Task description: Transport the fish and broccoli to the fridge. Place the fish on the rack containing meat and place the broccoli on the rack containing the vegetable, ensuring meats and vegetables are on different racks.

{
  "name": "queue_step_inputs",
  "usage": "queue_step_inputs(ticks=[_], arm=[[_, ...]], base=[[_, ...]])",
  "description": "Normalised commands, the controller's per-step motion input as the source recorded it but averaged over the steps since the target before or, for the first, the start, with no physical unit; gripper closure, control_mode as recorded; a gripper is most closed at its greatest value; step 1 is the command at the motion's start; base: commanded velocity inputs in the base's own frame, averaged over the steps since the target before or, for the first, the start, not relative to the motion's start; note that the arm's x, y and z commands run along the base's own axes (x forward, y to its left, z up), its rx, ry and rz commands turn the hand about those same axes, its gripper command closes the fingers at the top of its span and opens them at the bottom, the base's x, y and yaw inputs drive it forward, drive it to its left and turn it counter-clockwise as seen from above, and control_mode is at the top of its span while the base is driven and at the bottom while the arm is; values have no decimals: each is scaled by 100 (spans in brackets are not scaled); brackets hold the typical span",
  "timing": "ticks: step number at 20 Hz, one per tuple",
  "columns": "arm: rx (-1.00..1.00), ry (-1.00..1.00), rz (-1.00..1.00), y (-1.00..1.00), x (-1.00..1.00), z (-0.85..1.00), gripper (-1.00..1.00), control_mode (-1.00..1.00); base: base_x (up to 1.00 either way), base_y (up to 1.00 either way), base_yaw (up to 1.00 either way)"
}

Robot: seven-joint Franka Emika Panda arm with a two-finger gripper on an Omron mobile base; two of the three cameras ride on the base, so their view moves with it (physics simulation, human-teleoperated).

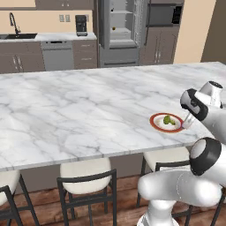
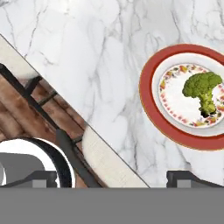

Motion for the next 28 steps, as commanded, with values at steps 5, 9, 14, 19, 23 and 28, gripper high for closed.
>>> queue_step_inputs(ticks=[5,9,14,19,23,28], arm=[[0,4,6,-35,84,-21,-100,-100],[0,3,2,-4,71,-10,-100,-100],[-2,0,-4,0,48,-17,-100,-100],[-2,0,-7,2,31,-18,-100,-100],[-3,0,9,0,1,-29,-100,-100],[-3,-2,21,4,-9,-26,-100,-100]], base=[[0,0,0],[0,0,0],[0,0,0],[0,0,0],[0,0,0],[0,0,0]])
